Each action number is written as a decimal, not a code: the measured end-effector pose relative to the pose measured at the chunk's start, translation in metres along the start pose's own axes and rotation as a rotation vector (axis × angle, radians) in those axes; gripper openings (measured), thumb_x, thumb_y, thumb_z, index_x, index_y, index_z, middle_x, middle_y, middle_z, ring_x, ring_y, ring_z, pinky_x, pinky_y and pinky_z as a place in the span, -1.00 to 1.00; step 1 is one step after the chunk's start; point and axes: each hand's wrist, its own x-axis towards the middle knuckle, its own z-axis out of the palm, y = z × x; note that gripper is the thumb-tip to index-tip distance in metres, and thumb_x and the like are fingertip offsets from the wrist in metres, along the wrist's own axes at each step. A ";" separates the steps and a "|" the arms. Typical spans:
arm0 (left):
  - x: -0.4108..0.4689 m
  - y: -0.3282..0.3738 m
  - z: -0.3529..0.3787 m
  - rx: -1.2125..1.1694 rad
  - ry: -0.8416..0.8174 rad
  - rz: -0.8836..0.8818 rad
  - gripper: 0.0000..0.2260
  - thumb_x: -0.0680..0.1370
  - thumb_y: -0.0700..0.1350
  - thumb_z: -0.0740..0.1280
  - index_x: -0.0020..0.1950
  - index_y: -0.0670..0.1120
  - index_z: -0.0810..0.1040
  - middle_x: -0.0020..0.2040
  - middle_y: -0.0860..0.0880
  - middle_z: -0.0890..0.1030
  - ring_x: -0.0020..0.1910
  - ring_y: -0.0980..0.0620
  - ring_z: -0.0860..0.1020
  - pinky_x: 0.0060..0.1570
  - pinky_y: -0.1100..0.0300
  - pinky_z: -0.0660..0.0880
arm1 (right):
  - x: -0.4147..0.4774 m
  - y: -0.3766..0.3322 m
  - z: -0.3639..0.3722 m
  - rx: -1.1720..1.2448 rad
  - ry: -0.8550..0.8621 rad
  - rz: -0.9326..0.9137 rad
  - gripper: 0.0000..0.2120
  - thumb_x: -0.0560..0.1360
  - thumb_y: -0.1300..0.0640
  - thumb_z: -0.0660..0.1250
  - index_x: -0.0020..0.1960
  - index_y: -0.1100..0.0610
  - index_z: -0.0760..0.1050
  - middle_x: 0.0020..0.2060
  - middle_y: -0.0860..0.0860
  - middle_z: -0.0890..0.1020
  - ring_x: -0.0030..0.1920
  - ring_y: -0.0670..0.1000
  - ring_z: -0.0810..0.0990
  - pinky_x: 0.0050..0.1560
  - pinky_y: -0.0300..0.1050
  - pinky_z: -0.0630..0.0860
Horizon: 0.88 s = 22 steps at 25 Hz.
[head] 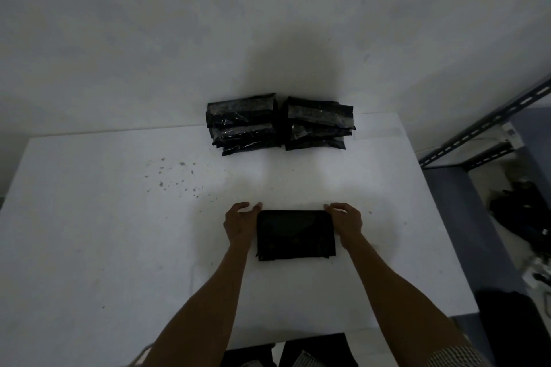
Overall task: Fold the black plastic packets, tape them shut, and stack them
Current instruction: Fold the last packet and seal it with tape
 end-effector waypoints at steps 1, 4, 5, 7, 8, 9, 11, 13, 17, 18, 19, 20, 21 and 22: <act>0.001 -0.001 0.000 0.018 -0.014 0.000 -0.63 0.38 0.04 0.57 0.11 -0.05 0.60 -0.09 -0.01 0.60 -0.12 0.03 0.57 -0.03 0.18 0.55 | 0.000 0.001 -0.001 -0.006 0.009 0.002 -0.73 0.37 -0.04 0.56 -0.01 0.07 0.68 -0.05 0.06 0.69 0.01 0.09 0.64 0.13 0.07 0.60; 0.005 -0.003 0.003 0.025 -0.018 0.017 -0.59 0.38 0.00 0.58 0.17 -0.07 0.61 -0.02 -0.07 0.64 -0.10 0.02 0.58 0.04 0.11 0.59 | 0.000 0.000 -0.003 0.004 0.035 -0.016 -0.72 0.38 -0.04 0.54 0.03 0.05 0.67 -0.03 0.06 0.67 0.03 0.08 0.62 0.15 0.05 0.58; 0.005 -0.003 0.004 0.011 -0.010 0.017 -0.59 0.39 0.00 0.58 0.17 -0.08 0.61 -0.02 -0.07 0.64 -0.12 0.03 0.58 0.03 0.12 0.59 | -0.002 0.000 -0.003 0.010 0.028 -0.021 -0.72 0.40 -0.06 0.53 0.04 0.05 0.66 -0.05 0.04 0.67 0.02 0.07 0.62 0.15 0.04 0.58; 0.003 -0.002 0.005 -0.010 -0.008 0.010 -0.62 0.40 0.01 0.57 0.15 -0.07 0.62 -0.11 -0.01 0.62 -0.15 0.07 0.57 -0.02 0.17 0.57 | -0.006 0.004 -0.006 0.037 0.010 -0.025 -0.70 0.42 -0.08 0.52 0.06 0.06 0.64 -0.13 0.02 0.64 -0.02 0.05 0.61 0.12 0.00 0.58; 0.001 -0.002 0.005 -0.009 -0.012 0.007 -0.63 0.40 0.00 0.56 0.15 -0.06 0.62 -0.11 0.00 0.61 -0.14 0.05 0.57 -0.03 0.19 0.55 | -0.009 0.007 -0.007 0.046 0.006 -0.020 -0.71 0.43 -0.06 0.51 0.07 0.06 0.63 -0.15 0.01 0.63 -0.04 0.05 0.61 0.10 -0.01 0.58; 0.000 -0.002 0.004 -0.006 -0.015 0.003 -0.64 0.40 -0.02 0.56 0.15 -0.05 0.62 -0.08 -0.02 0.61 -0.10 0.02 0.58 -0.03 0.19 0.54 | -0.011 0.011 -0.009 0.058 0.007 -0.008 -0.73 0.43 -0.03 0.51 0.07 0.06 0.63 -0.15 0.03 0.64 -0.06 0.05 0.62 0.08 0.00 0.60; 0.000 -0.006 0.003 -0.011 -0.009 0.002 -0.67 0.42 -0.07 0.54 0.16 -0.05 0.63 -0.01 -0.06 0.63 -0.06 0.00 0.58 -0.03 0.18 0.55 | -0.015 0.016 -0.014 0.070 -0.002 0.004 -0.75 0.43 0.07 0.49 0.10 0.06 0.63 -0.15 0.07 0.67 -0.10 0.09 0.65 0.04 0.05 0.62; -0.002 -0.008 0.002 -0.036 -0.009 0.044 -0.69 0.44 -0.15 0.51 0.16 -0.06 0.63 -0.03 -0.09 0.66 -0.14 0.05 0.59 -0.06 0.18 0.57 | -0.018 0.019 -0.017 0.043 -0.009 -0.037 -0.74 0.43 0.17 0.47 0.12 0.09 0.62 -0.22 0.08 0.68 -0.19 0.09 0.65 -0.07 0.01 0.63; -0.004 -0.011 0.003 -0.052 -0.034 0.084 -0.70 0.45 -0.13 0.52 0.16 -0.08 0.62 -0.06 -0.09 0.67 -0.09 0.00 0.62 0.01 0.11 0.60 | -0.025 0.020 -0.018 0.012 -0.024 -0.077 -0.73 0.44 0.12 0.50 0.12 0.08 0.61 -0.31 0.04 0.68 -0.26 0.04 0.64 -0.10 -0.01 0.62; -0.004 -0.013 0.003 -0.032 -0.044 0.071 -0.67 0.44 -0.07 0.54 0.17 -0.07 0.62 -0.03 -0.08 0.67 -0.06 0.00 0.62 0.05 0.08 0.60 | -0.026 0.021 -0.018 0.014 -0.033 -0.063 -0.71 0.42 0.07 0.52 0.11 0.06 0.61 -0.29 0.05 0.68 -0.22 0.05 0.65 -0.05 0.03 0.63; -0.005 -0.015 0.003 -0.017 -0.051 0.061 -0.63 0.42 -0.01 0.55 0.18 -0.06 0.61 -0.01 -0.07 0.66 -0.04 -0.01 0.62 0.07 0.06 0.60 | -0.026 0.022 -0.017 0.005 -0.036 -0.052 -0.69 0.40 0.02 0.54 0.10 0.04 0.60 -0.26 0.05 0.68 -0.18 0.06 0.66 -0.01 0.05 0.63; -0.005 -0.017 0.002 -0.006 -0.058 0.053 -0.59 0.40 0.02 0.56 0.19 -0.06 0.60 -0.01 -0.05 0.66 -0.03 -0.01 0.62 0.08 0.04 0.60 | -0.026 0.023 -0.017 -0.012 -0.041 -0.047 -0.67 0.39 -0.01 0.55 0.10 0.03 0.60 -0.22 0.03 0.67 -0.14 0.05 0.65 0.02 0.05 0.62; -0.006 -0.020 0.001 -0.002 -0.067 0.053 -0.56 0.38 0.03 0.57 0.20 -0.06 0.60 -0.01 -0.05 0.65 -0.02 -0.02 0.62 0.08 0.03 0.60 | -0.027 0.024 -0.018 -0.025 -0.048 -0.056 -0.66 0.38 -0.02 0.55 0.11 0.02 0.59 -0.20 0.03 0.67 -0.12 0.04 0.65 0.03 0.04 0.61; -0.007 -0.024 0.000 0.001 -0.076 0.057 -0.55 0.38 0.02 0.58 0.20 -0.07 0.59 -0.02 -0.05 0.66 -0.02 -0.03 0.63 0.08 0.00 0.60 | -0.030 0.024 -0.019 -0.037 -0.060 -0.063 -0.65 0.38 -0.01 0.55 0.12 0.03 0.58 -0.19 0.03 0.67 -0.12 0.04 0.64 0.02 0.04 0.61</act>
